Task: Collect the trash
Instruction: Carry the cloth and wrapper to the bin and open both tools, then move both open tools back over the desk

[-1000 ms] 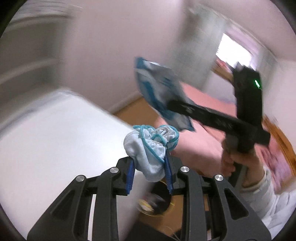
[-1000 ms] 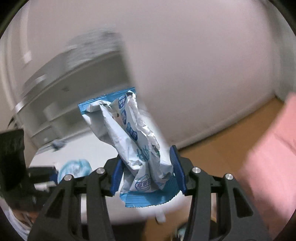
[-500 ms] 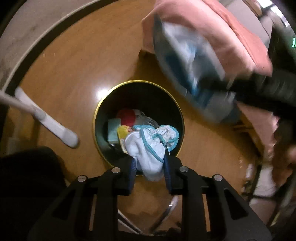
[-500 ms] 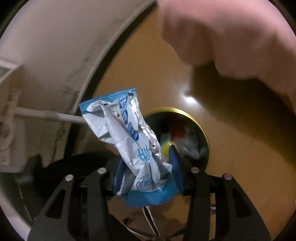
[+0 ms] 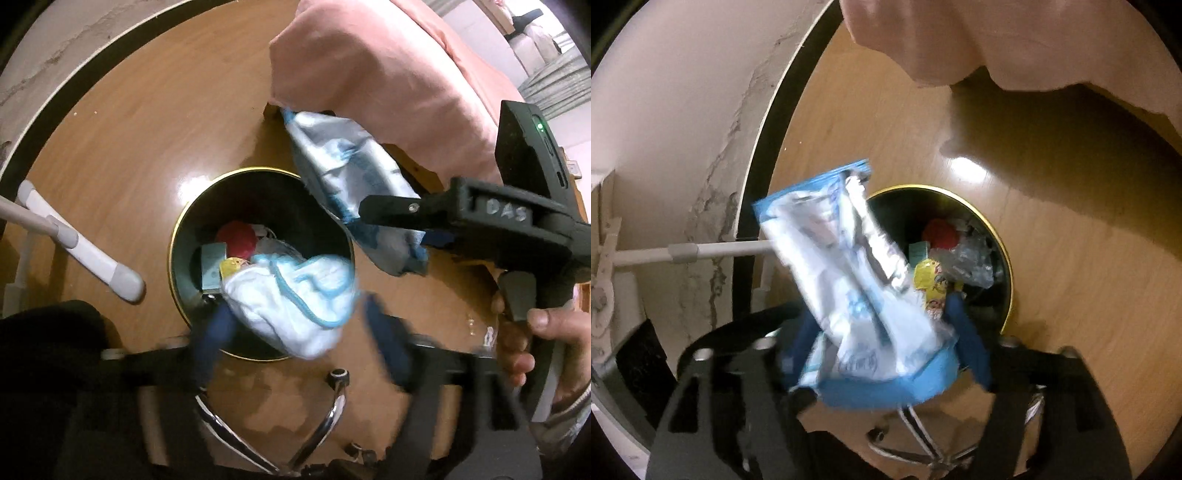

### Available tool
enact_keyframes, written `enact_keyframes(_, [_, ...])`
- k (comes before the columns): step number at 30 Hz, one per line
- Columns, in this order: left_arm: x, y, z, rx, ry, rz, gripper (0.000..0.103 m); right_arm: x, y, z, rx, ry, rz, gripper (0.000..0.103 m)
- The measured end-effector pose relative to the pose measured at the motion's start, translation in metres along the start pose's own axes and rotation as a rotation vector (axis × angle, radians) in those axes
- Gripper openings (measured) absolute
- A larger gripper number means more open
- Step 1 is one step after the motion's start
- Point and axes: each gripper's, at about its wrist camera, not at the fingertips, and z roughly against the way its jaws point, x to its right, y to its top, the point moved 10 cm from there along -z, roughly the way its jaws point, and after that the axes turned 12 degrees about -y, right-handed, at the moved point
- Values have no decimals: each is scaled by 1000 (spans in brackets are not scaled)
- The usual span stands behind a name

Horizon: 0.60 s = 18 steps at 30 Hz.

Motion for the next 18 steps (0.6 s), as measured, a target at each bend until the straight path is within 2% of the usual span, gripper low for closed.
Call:
enact_keyframes(2, [2, 0, -2, -7, -5, -5, 88, 1, 1, 3, -15, 6, -22, 86])
enact_keyframes(5, [0, -2, -4, -24, 1, 6, 91, 3, 5, 10, 6, -7, -27, 86])
enact_keyframes(7, [3, 0, -2, -12, -1, 2, 91, 6, 12, 24, 45, -26, -41, 86])
enact_keyframes(8, [10, 3, 6, 19, 6, -30, 91, 9, 15, 31, 68, -42, -45, 86])
enact_keyframes(9, [18, 5, 13, 42, 8, -64, 91, 12, 21, 46, 119, -76, -51, 86])
enact_keyframes(11, [56, 15, 45, 131, 14, -205, 91, 19, 32, 75, 217, -146, -56, 86])
enact_keyframes(13, [94, 21, 83, 218, 3, -308, 91, 24, 47, 124, 381, -248, -52, 86])
enact_keyframes(15, [140, 24, 157, 371, -10, -413, 91, 23, 56, 183, 570, -357, -45, 95])
enact_keyframes(16, [151, 23, 186, 422, -11, -434, 91, 21, 57, 219, 683, -420, -50, 96])
enact_keyframes(18, [157, 16, 266, 557, 27, -422, 91, 7, 50, 284, 891, -464, -49, 96])
